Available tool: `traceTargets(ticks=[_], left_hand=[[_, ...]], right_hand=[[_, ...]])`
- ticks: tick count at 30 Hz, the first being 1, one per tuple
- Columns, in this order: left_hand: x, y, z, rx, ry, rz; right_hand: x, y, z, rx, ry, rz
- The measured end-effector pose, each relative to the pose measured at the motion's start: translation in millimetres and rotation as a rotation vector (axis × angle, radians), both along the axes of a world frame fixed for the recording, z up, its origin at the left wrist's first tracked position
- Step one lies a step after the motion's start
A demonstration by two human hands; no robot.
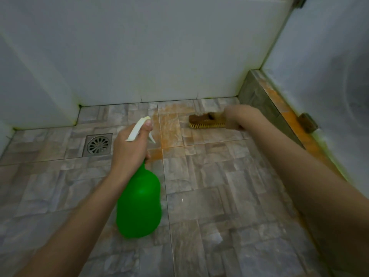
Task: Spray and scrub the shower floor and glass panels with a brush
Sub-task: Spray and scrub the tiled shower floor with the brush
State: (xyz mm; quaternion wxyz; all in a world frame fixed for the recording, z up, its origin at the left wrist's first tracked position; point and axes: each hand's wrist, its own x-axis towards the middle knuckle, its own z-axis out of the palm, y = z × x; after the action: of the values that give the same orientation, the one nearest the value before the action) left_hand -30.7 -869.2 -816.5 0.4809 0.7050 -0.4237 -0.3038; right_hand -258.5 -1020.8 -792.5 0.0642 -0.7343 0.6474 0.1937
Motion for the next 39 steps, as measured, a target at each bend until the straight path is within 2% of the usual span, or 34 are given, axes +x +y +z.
traceTargets(ticks=[2,7,9,13,16,18,22,23,25,27,28,30,32,34,36,37,39], left_hand=[[4.8,-0.6,-4.3,0.009,0.002,0.01],[13.0,4.6,-6.6,0.026,0.003,0.022],[18.3,7.2,-3.9,0.046,0.005,0.038],[31.9,8.4,-2.9,0.039,0.031,0.075],[33.5,7.1,-3.4,0.029,0.051,0.085],[35.7,6.7,-4.4,0.021,0.035,0.08],[46.3,9.9,-4.7,0.043,0.043,0.12],[47.7,9.3,-5.1,0.044,0.038,0.125],[48.8,9.5,-5.3,0.045,0.042,0.136],[48.4,7.3,-5.8,0.046,0.03,0.125],[47.8,7.2,-6.4,0.051,0.008,0.119],[47.7,10.6,-6.3,0.046,0.021,0.123],[48.4,10.5,-6.7,0.038,0.032,0.13],[47.3,10.5,-5.1,0.036,0.037,0.132],[46.2,7.6,-3.6,0.034,0.054,0.121],[44.4,6.8,-3.9,0.029,0.048,0.11],[41.8,9.4,-1.6,0.012,0.065,0.099]], right_hand=[[2.3,-10.3,-24.9,-0.024,-0.048,0.051],[21.3,-36.7,-65.8,-0.128,-0.312,-0.029],[25.6,-28.1,-73.9,-0.176,-0.311,0.002],[55.5,-6.1,-97.5,-0.204,-0.336,-0.2],[82.4,-2.5,-123.5,-0.156,-0.373,0.013],[77.4,-10.0,-130.2,-0.129,-0.354,0.054],[82.8,-9.1,-130.0,-0.225,-0.42,-0.299],[92.5,-8.1,-128.8,-0.219,-0.473,-0.318],[101.7,-6.4,-140.5,-0.215,-0.527,-0.179],[91.2,-6.9,-143.7,-0.159,-0.479,-0.014],[80.7,-9.8,-144.3,-0.138,-0.442,-0.004],[68.0,-11.5,-143.1,-0.198,-0.396,-0.136],[78.4,-12.2,-139.0,-0.238,-0.458,-0.27],[92.5,-8.5,-143.7,-0.245,-0.564,-0.168],[86.7,-9.0,-154.3,-0.186,-0.506,0.047],[74.0,-12.6,-156.2,-0.16,-0.463,0.084],[43.7,-18.3,-156.6,-0.181,-0.412,0.019]])
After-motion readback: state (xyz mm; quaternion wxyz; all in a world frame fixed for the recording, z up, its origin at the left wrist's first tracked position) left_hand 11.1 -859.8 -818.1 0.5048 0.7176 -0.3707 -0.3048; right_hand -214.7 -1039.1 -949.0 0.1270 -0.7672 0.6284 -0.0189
